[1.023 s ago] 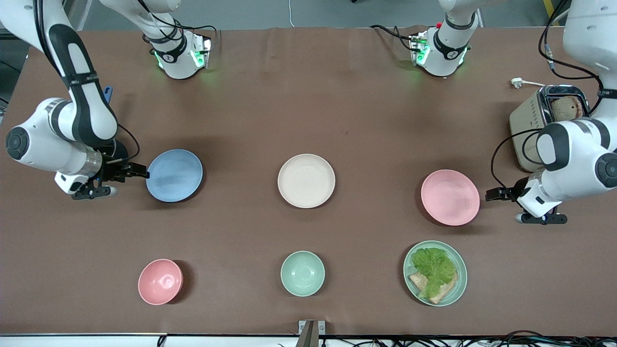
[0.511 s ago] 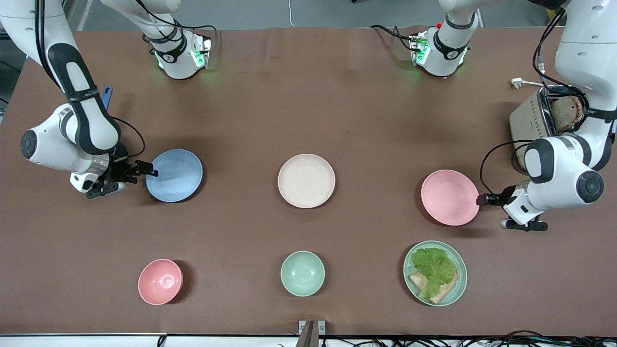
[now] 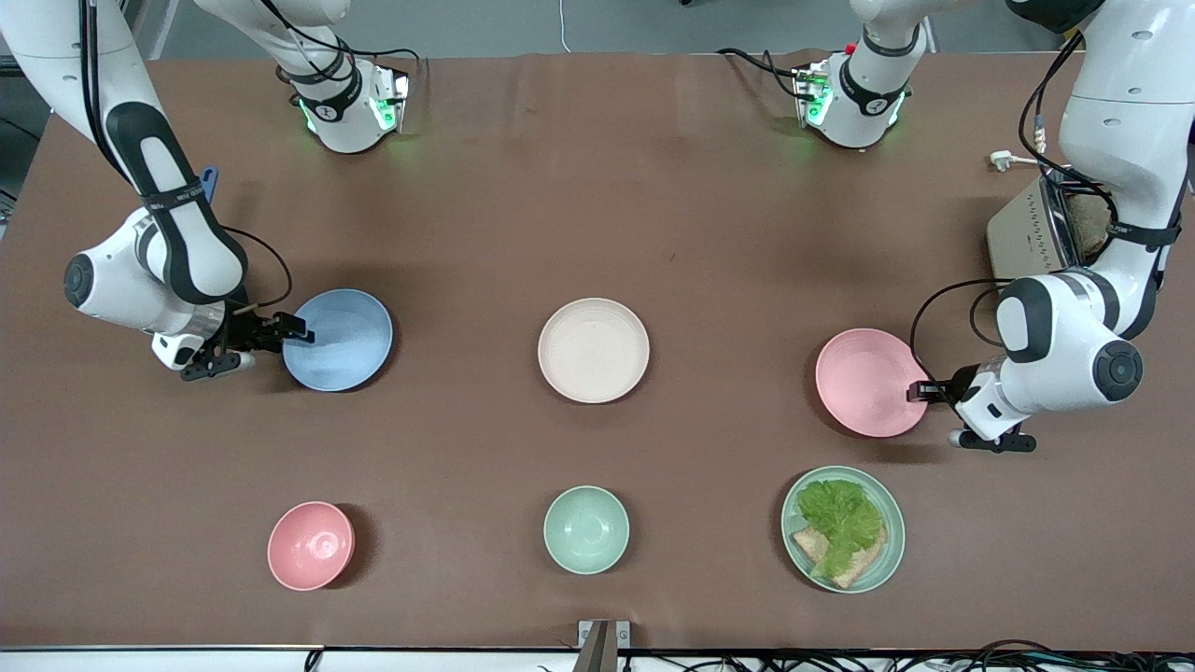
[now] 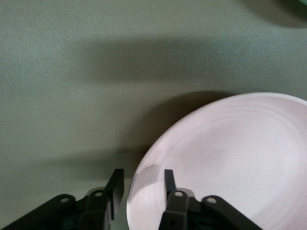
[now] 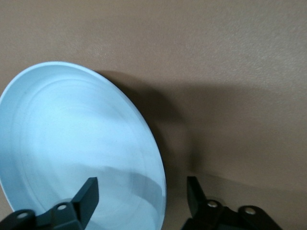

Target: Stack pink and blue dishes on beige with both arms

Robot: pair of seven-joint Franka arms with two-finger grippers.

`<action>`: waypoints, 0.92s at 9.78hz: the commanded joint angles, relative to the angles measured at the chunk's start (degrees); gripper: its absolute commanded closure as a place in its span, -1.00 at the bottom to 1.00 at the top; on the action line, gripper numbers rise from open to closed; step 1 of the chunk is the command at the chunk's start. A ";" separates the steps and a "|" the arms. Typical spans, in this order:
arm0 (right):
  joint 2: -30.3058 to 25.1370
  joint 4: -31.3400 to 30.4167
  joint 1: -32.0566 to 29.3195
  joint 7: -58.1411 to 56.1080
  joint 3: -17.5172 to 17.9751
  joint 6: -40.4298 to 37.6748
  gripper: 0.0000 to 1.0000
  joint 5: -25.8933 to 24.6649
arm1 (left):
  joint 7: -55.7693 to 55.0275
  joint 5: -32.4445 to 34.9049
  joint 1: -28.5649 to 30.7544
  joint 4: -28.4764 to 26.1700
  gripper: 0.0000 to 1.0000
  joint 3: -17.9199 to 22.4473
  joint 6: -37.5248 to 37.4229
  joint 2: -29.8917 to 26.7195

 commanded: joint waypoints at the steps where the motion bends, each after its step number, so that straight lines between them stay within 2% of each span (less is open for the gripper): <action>1: -0.19 -1.08 -0.10 -1.41 0.31 0.93 0.21 2.03 | 0.71 -0.77 -0.19 0.67 0.89 0.11 1.03 1.98; 2: 0.15 -1.08 -0.19 -1.32 0.31 0.93 0.73 3.16 | 0.62 -0.86 -0.11 0.67 0.99 0.02 1.03 1.98; 3: 0.24 -0.99 -0.10 -1.41 0.31 0.75 0.99 4.82 | 0.53 -0.86 -0.11 0.75 0.99 -0.07 0.68 1.46; 4: 0.25 -0.73 -0.10 -1.32 0.31 0.31 0.99 4.93 | -0.08 -1.03 0.24 0.93 0.99 -1.11 0.33 -0.03; 6: -0.19 0.41 -0.10 -0.36 0.31 -2.65 0.99 5.10 | -5.49 -1.91 0.51 1.11 0.99 -6.90 -6.04 -5.37; 7: -1.15 2.94 -0.28 1.04 -0.04 -8.86 0.99 5.10 | -9.88 -2.00 0.33 1.11 0.99 -10.49 -9.13 -7.58; 8: -2.90 5.57 -0.02 3.40 -1.96 -14.75 0.99 5.10 | -13.41 -2.00 0.33 0.85 0.99 -14.10 -9.60 -7.77; 9: -4.31 8.38 -0.02 6.64 -2.24 -19.42 0.99 5.02 | -17.45 -1.91 -0.45 0.58 0.99 -17.26 -9.25 -7.43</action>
